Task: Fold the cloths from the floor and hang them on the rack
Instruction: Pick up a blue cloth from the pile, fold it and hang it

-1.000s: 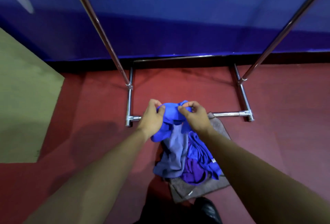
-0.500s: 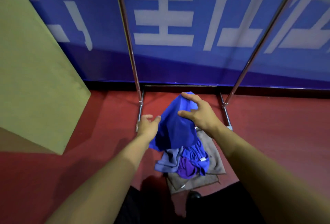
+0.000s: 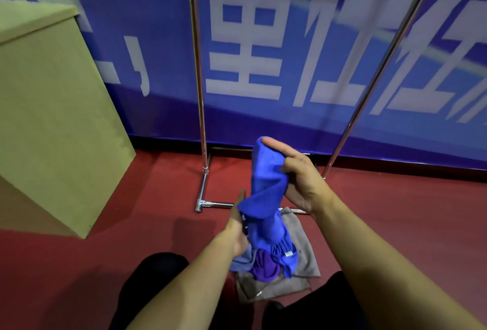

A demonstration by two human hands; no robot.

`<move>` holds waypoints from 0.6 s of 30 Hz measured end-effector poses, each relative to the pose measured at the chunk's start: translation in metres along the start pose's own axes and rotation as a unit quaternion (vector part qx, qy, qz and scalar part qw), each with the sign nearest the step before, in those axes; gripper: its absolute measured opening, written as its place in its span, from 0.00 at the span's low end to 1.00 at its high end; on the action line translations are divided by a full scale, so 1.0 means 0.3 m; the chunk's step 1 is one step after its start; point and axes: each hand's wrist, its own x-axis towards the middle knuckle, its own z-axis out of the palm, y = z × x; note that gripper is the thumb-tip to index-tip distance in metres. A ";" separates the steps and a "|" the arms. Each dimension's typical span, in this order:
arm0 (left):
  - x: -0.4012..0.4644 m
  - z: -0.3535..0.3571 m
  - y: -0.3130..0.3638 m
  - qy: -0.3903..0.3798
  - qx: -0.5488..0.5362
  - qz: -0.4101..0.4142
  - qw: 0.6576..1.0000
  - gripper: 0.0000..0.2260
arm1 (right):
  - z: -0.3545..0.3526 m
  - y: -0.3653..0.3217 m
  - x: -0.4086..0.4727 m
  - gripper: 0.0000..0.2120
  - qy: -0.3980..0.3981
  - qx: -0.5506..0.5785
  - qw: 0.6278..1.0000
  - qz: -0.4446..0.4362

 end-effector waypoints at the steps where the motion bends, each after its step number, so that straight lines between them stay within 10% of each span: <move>1: -0.018 0.011 0.004 -0.014 -0.003 0.011 1.000 0.24 | 0.006 -0.025 -0.004 0.33 -0.004 0.013 1.000 -0.007; 7: -0.007 -0.038 -0.023 -0.097 -0.101 -0.088 0.986 0.42 | -0.006 -0.090 -0.007 0.26 -0.003 0.032 0.999 -0.018; 10: -0.031 -0.042 -0.011 -0.079 -0.096 -0.083 0.989 0.22 | -0.033 -0.078 -0.002 0.22 0.020 -0.013 1.000 -0.016; 14: 0.015 -0.043 0.057 0.035 -0.027 0.080 0.996 0.07 | -0.114 -0.037 0.003 0.22 0.076 -0.142 0.986 -0.043; 18: 0.018 -0.107 0.158 0.144 0.200 0.239 0.939 0.23 | -0.214 -0.004 -0.002 0.24 0.155 -0.295 0.940 -0.074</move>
